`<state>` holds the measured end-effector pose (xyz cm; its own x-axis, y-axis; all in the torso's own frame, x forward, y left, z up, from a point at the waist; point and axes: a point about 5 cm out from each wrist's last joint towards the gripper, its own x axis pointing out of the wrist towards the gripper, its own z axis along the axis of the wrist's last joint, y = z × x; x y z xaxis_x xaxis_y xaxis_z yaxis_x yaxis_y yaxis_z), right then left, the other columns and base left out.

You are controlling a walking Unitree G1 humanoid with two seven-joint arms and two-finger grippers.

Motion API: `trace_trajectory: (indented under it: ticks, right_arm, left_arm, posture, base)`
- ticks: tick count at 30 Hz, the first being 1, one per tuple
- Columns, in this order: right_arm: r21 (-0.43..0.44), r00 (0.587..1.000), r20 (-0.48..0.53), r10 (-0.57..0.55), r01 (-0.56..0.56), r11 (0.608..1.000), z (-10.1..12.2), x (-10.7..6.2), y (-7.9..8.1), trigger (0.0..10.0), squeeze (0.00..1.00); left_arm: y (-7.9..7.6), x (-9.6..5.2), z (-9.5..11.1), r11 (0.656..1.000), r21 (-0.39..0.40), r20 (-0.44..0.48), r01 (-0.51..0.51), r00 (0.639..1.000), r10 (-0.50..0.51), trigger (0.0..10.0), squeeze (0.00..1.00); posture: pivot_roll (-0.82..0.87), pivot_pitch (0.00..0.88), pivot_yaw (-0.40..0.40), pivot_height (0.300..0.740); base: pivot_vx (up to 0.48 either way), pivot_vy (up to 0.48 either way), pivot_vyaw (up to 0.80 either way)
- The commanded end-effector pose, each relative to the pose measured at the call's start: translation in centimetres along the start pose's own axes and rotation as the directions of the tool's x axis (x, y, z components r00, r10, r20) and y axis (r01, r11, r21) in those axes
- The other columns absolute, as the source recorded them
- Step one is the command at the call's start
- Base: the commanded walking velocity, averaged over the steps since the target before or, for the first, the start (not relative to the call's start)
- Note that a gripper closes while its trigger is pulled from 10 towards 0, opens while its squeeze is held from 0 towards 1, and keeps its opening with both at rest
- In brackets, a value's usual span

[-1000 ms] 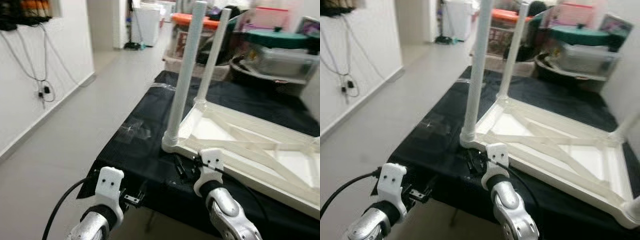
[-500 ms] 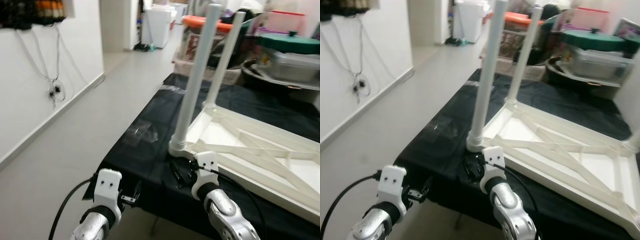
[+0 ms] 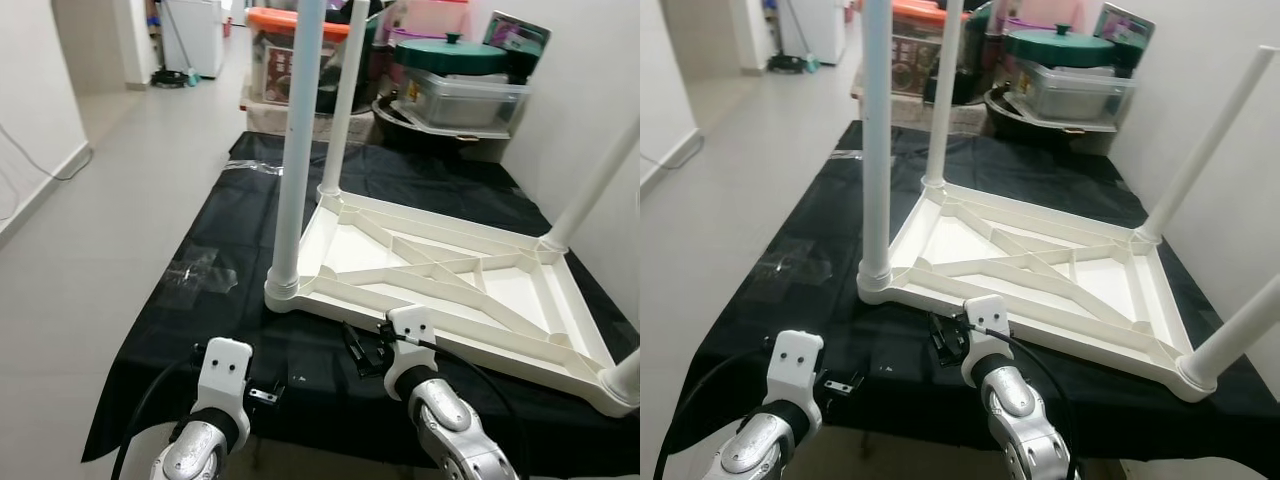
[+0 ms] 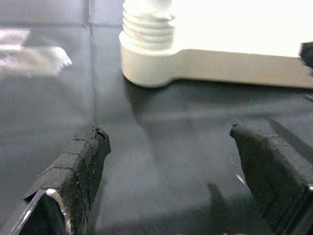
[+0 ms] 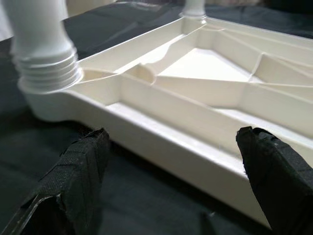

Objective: Building children table

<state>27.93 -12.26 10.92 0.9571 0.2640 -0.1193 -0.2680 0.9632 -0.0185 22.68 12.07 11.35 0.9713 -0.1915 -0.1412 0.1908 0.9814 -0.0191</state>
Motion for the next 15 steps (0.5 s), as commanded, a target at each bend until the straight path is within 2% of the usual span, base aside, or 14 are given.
trace_trajectory:
  ticks: [1,2,6,9,13,15]
  right_arm:
    - [-0.004,1.000,0.001,-0.015,0.015,1.000,-0.2,0.1,-0.4,10.0,0.00]
    - [0.002,0.999,0.009,-0.037,0.037,0.999,-0.1,0.1,-0.7,10.0,0.00]
    - [0.011,0.999,0.013,-0.039,0.039,0.999,0.0,0.0,-0.8,10.0,0.00]
    - [0.023,0.999,0.019,-0.041,0.040,0.999,0.1,0.0,-0.8,10.0,0.00]
    - [0.024,0.999,0.023,-0.040,0.039,0.999,0.1,0.1,-0.7,10.0,0.00]
    - [0.024,0.999,0.027,-0.043,0.042,0.999,0.1,0.1,-0.7,10.0,0.00]
  left_arm:
    - [0.1,0.0,0.3,1.000,0.003,0.023,-0.015,1.000,0.015,10.0,0.00]
    - [1.2,-0.1,1.0,0.997,0.022,0.058,-0.069,0.996,0.068,10.0,0.00]
    - [1.5,-0.3,1.2,0.997,0.018,0.072,-0.080,0.994,0.078,10.0,0.00]
    - [1.4,-0.4,1.3,0.997,0.008,0.073,-0.070,0.995,0.070,10.0,0.00]
    - [0.3,-0.4,0.7,1.000,-0.008,0.053,-0.022,0.998,0.022,10.0,0.00]
    - [0.0,-0.4,0.6,1.000,-0.006,0.051,-0.008,0.999,0.009,10.0,0.00]
  posture:
    - [0.20,0.000,-0.116,0.740]
    - [0.20,0.000,-0.116,0.740]
    - [0.21,0.000,-0.116,0.740]
    - [0.21,0.000,-0.114,0.740]
    - [0.20,0.000,-0.117,0.740]
    - [0.20,0.000,-0.111,0.740]
  base:
    - [0.000,0.000,-0.80]
    - [0.000,0.000,-0.80]
    - [0.000,0.000,-0.80]
    - [0.000,0.000,-0.52]
    - [0.000,0.000,0.00]
    - [0.000,0.322,0.00]
